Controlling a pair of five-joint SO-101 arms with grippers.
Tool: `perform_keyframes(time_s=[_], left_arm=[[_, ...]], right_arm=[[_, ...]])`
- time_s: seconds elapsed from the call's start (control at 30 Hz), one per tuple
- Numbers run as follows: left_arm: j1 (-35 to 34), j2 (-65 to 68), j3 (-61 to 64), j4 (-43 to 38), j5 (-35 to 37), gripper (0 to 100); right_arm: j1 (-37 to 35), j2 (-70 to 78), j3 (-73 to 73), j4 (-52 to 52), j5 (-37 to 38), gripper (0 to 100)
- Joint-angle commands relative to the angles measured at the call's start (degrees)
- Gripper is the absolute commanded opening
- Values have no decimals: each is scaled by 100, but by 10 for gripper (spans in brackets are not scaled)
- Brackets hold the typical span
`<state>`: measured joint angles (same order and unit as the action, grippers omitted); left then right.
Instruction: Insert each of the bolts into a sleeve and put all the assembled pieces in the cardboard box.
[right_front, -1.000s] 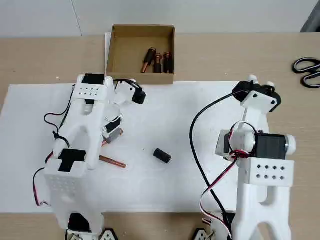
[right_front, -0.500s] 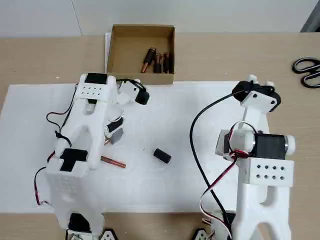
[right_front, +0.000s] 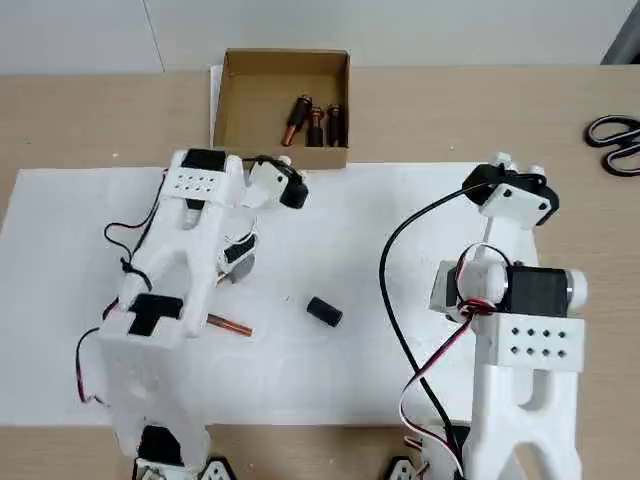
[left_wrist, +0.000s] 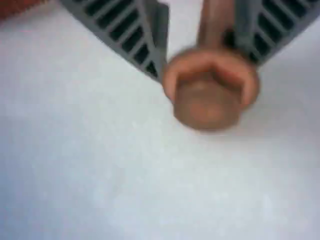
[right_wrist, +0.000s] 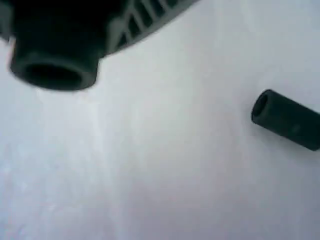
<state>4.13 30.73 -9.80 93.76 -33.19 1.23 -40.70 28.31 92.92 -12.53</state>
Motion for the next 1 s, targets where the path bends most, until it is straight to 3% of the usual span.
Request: perform_keyframes(time_s=[0.0,0.23,0.37,0.63,0.97], left_arm=[[35,273,-233,-105,-44,94],[26,554,-365,-88,-44,85],[35,554,-734,185,-26,2],[53,527,-1736,651,202,6],[281,-1125,-2070,659,686,6]], right_arm=[[22,-119,-18,-110,-26,3],[31,-127,-18,-92,-26,3],[22,-136,-18,-92,-26,3],[22,-154,-26,-101,-44,3],[4,-163,-510,31,-18,3]])
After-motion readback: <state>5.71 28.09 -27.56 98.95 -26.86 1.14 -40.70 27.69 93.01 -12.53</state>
